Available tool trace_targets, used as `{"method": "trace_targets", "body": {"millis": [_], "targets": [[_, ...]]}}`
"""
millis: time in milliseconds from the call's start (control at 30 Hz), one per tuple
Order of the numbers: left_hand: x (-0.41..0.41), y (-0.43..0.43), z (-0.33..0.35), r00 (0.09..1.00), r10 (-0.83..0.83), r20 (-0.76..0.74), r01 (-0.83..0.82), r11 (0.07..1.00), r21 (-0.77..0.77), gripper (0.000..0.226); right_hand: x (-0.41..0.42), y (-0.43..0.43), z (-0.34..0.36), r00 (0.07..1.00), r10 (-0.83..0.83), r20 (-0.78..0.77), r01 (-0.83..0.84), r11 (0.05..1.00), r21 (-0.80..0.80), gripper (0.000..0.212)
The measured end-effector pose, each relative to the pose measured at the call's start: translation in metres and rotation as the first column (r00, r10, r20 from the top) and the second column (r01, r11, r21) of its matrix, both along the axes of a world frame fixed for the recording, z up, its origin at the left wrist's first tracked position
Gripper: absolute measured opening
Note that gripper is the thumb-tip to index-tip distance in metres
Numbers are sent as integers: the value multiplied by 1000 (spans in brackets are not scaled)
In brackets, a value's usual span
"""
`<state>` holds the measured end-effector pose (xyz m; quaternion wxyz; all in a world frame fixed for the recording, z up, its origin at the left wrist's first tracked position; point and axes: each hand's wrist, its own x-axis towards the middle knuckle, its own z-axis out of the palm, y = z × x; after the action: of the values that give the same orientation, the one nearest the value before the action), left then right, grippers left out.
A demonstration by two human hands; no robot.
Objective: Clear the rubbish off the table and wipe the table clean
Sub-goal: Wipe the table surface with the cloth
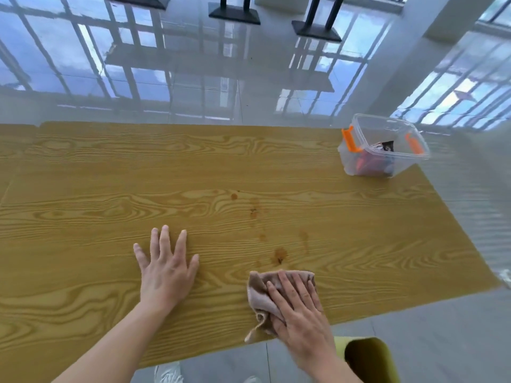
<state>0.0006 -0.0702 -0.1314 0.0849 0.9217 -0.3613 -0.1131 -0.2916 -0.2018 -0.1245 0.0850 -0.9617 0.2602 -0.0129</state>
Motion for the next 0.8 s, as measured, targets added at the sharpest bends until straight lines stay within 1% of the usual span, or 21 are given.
{"method": "trace_targets", "body": {"millis": [100,200,267,300,333,367,433,467,500,533,567,633,667,700,733,800], "targets": [[-7,-10,-4,999,27,29,-28,999,37,78,-16,-45,-2,972,-225,-64,225,974,-15,61],[-10,-9,-6,998,26,63,-30,998,59,83,-7,-89,-7,896,-437,-75,437,899,-27,66],[-9,-9,-7,997,28,70,-33,997,72,83,2,-98,-9,844,-528,-94,529,848,-19,69],[-9,-9,-8,997,27,75,-33,997,75,83,6,-92,-10,839,-535,-96,535,844,-27,67],[-9,-9,-8,996,26,83,-32,997,72,83,8,-80,-10,860,-501,-100,500,866,-37,64],[-9,-9,-7,996,24,89,-30,997,64,84,7,-63,-9,898,-427,-105,426,904,-39,63],[-10,-7,-10,995,27,97,-32,998,54,84,-6,-37,-5,967,-224,-123,220,975,-38,64],[-10,-7,-11,995,27,101,-32,998,52,84,-13,-41,-2,979,-158,-132,155,987,-30,64],[-9,-6,-11,994,26,104,-31,998,50,84,-18,-56,-1,980,-143,-138,140,990,-32,64],[-9,-6,-11,994,27,109,-32,998,46,84,-19,-75,-3,973,-185,-139,179,982,-57,65],[-9,-7,-12,993,28,114,-33,999,42,84,-16,-96,-4,953,-270,-136,262,962,-78,66],[-8,-8,-12,992,33,124,-38,999,37,84,-2,-133,-5,871,-474,-127,472,880,-50,69],[-9,-9,-12,991,35,128,-40,998,37,84,9,-140,-4,829,-542,-135,545,838,-16,71],[-9,-9,-12,991,38,128,-44,998,41,84,20,-137,-4,813,-564,-145,570,821,5,70],[-10,-8,-11,991,39,129,-45,998,45,84,28,-123,-3,826,-543,-151,550,835,11,67],[-10,-8,-11,990,39,134,-46,998,49,84,31,-79,-3,915,-389,-110,393,919,19,59]]}}
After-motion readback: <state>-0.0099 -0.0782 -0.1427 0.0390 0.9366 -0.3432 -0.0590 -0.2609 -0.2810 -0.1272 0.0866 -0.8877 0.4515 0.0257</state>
